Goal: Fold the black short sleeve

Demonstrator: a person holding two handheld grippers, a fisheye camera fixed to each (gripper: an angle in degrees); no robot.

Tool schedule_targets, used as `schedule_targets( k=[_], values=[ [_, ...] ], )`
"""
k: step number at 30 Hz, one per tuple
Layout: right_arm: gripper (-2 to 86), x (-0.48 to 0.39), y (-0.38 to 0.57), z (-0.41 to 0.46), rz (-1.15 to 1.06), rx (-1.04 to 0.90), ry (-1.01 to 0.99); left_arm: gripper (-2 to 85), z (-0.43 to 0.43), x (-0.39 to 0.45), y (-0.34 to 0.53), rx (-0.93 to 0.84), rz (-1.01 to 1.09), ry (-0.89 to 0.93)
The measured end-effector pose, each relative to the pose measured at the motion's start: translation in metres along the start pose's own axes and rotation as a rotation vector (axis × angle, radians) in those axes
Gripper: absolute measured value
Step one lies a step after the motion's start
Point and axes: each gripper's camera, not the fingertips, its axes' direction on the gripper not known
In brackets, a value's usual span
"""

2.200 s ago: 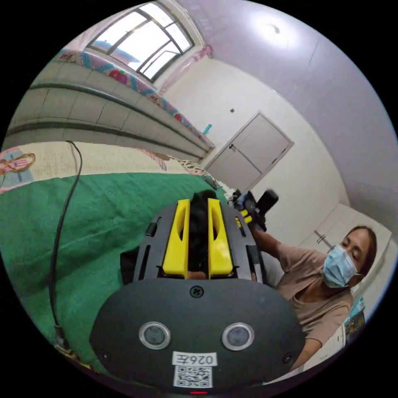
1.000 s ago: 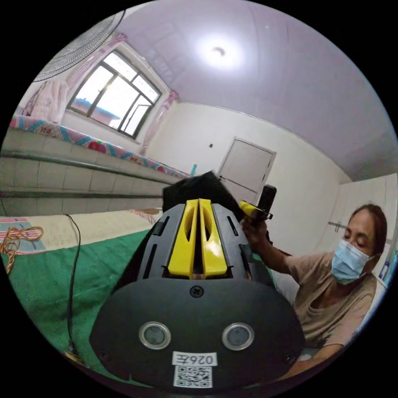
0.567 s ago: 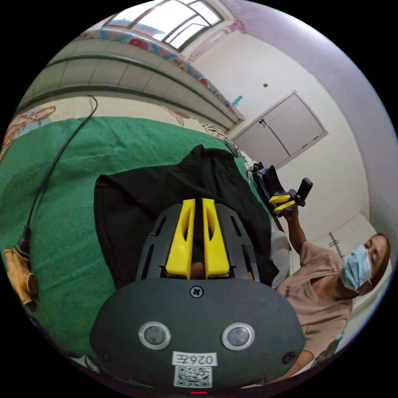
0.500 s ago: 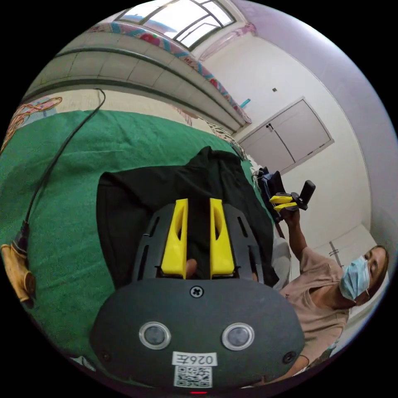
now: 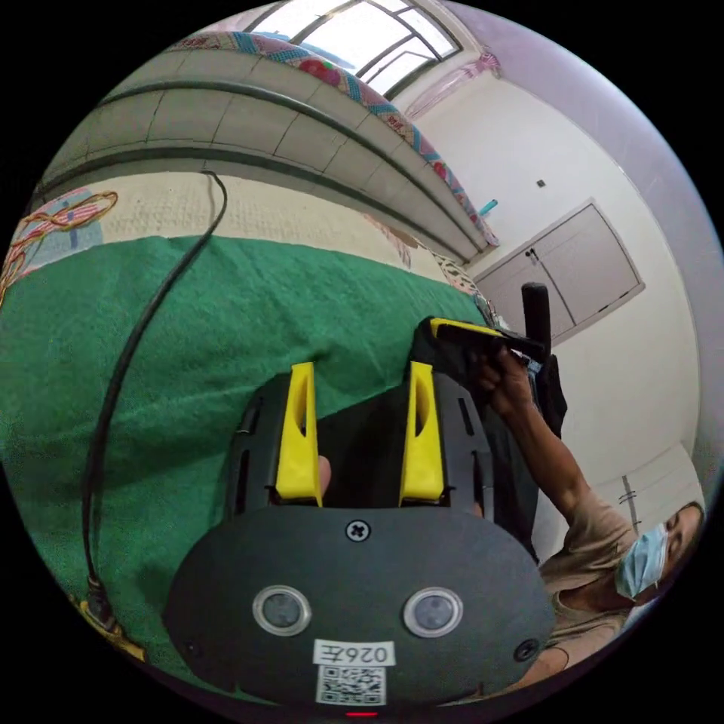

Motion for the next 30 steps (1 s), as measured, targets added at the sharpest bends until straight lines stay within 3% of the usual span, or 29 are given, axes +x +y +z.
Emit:
schedule_targets(
  k=[4,7,11,13,15,17,19,20,22,27,30],
  values=[
    [-0.9,0.013,-0.012,-0.025,-0.051,-0.051,0.031,14.0,-0.021,0.006,0.002,0.010,0.020,0.028],
    [-0.9,0.021,0.011,-0.055,-0.066,-0.058,0.003,12.8,-0.014,0.018,0.016,-0.168,0.000,0.004],
    [-1.0,0.016,0.051,-0.078,-0.115,-0.072,-0.098,13.3,-0.018,0.056,0.029,-0.142,0.095,-0.048],
    [-1.0,0.009,0.078,-0.086,-0.143,-0.092,-0.178,9.2,-0.006,0.078,0.020,-0.168,0.157,-0.162],
    [-0.9,0.002,0.099,-0.089,-0.161,-0.132,-0.230,0.5,0.030,0.098,-0.002,-0.261,0.209,-0.435],
    [-0.9,-0.006,0.122,-0.095,-0.174,-0.164,-0.252,-0.4,0.047,0.096,-0.029,-0.299,0.187,-0.525],
    [-0.9,-0.014,0.154,-0.114,-0.196,-0.204,-0.231,-0.8,0.033,0.080,-0.055,-0.234,0.006,-0.424],
    [-0.9,-0.014,0.161,-0.121,-0.198,-0.210,-0.219,-0.8,0.014,0.077,-0.060,-0.118,-0.090,-0.427],
    [-0.9,-0.009,0.187,-0.150,-0.200,-0.216,-0.155,-0.9,-0.008,0.084,-0.056,-0.003,-0.144,-0.412],
    [-0.9,0.031,0.218,-0.213,-0.098,-0.156,-0.031,-1.0,-0.008,0.173,-0.002,0.088,0.112,-0.160],
    [-0.9,0.057,0.228,-0.240,-0.016,-0.099,-0.068,-1.0,0.042,0.223,0.018,-0.051,0.252,-0.168]
  ],
)
